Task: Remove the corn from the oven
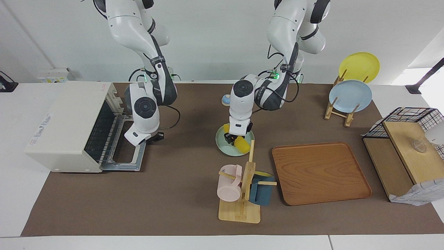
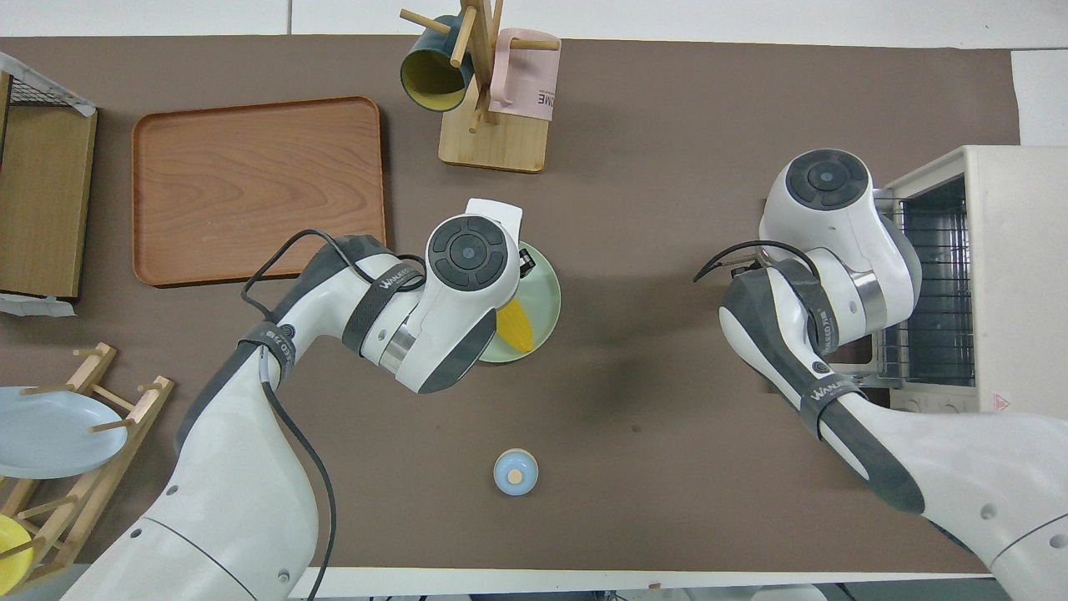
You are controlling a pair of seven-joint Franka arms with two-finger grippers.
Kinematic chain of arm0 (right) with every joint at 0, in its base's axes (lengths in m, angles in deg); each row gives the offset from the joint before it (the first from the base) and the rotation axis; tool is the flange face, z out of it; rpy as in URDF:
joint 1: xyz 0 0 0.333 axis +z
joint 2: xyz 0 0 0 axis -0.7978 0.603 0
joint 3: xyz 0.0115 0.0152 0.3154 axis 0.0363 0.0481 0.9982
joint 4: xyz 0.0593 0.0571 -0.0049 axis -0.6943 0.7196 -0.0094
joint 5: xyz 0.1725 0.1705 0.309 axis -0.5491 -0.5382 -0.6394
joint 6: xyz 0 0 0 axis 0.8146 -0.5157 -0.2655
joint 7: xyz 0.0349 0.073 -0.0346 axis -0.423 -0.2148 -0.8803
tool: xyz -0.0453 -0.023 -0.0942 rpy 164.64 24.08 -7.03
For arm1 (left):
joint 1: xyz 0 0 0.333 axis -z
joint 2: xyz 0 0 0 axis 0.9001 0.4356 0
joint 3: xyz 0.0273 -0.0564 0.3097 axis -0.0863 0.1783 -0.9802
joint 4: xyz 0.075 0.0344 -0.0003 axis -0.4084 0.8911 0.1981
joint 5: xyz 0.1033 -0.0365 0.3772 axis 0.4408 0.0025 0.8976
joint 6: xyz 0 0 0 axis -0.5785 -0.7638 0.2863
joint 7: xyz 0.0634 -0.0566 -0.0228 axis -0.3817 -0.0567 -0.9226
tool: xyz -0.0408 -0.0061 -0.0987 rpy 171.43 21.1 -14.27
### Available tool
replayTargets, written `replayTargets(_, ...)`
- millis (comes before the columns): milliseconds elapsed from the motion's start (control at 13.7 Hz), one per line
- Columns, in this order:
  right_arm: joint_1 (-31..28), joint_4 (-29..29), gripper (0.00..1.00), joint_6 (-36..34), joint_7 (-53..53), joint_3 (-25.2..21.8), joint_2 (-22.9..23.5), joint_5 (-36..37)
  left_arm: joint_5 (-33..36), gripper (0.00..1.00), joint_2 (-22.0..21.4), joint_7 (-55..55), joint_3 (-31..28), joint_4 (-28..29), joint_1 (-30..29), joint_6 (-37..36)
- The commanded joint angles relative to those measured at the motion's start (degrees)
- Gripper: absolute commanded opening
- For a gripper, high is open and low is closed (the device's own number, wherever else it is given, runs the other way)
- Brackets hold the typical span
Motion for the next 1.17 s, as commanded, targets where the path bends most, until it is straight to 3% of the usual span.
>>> replayTargets(0,-1.4,-1.62,0.0,-2.2,-3.68,0.6,-0.09,6.77,3.49,0.0,-0.04,-0.51,-0.72,-3.82,0.52,-5.95)
replayTargets(73,-1.57,-4.42,0.0,-5.7,-5.78,0.6,0.35,7.93,5.16,0.0,-2.13,0.89,-0.63,-3.22,-0.18,-6.84)
replayTargets(219,-2.97,-9.88,0.0,-12.74,-13.94,0.6,-0.34,8.03,5.0,0.0,-7.49,14.81,-0.72,-0.85,-4.82,-10.79)
replayTargets(438,-7.01,-10.43,0.0,-16.8,-22.74,0.69,-5.78,7.42,4.39,0.0,-7.25,34.4,-0.55,-0.4,-18.15,-10.63)
replayTargets(584,-8.86,-10.43,0.0,-18.13,-25.48,0.69,-7.46,7.24,0.71,0.0,-4.97,48.31,-0.63,-2.24,-25.99,-6.26)
replayTargets(803,-10.88,-10.6,0.05,-19.62,-28.82,0.77,-9.83,6.98,2.27,0.0,4.85,52.58,-0.81,-14.6,-30.24,-6.66)
replayTargets(876,-10.89,-11.38,0.32,-21.28,-28.22,0.78,-10.97,4.19,2.28,0.0,5.93,52.85,-0.72,-15.6,-31.2,-6.67)
replayTargets(949,-11.67,-13.48,0.96,-22.51,-27.43,0.43,-12.64,-3.67,2.19,0.0,6.03,53.37,-0.72,-15.26,-31.21,-6.5)
replayTargets(1022,-13.16,-16.2,0.99,-23.39,-25.16,0.16,-14.48,-11.75,2.1,0.01,5.94,54.86,-0.72,-15.0,-31.3,-6.41)
replayTargets(1095,-13.7,-18.58,0.99,-24.19,-22.44,0.07,-15.8,-15.48,1.93,0.09,5.85,56.09,-0.72,-14.91,-31.3,-6.23)
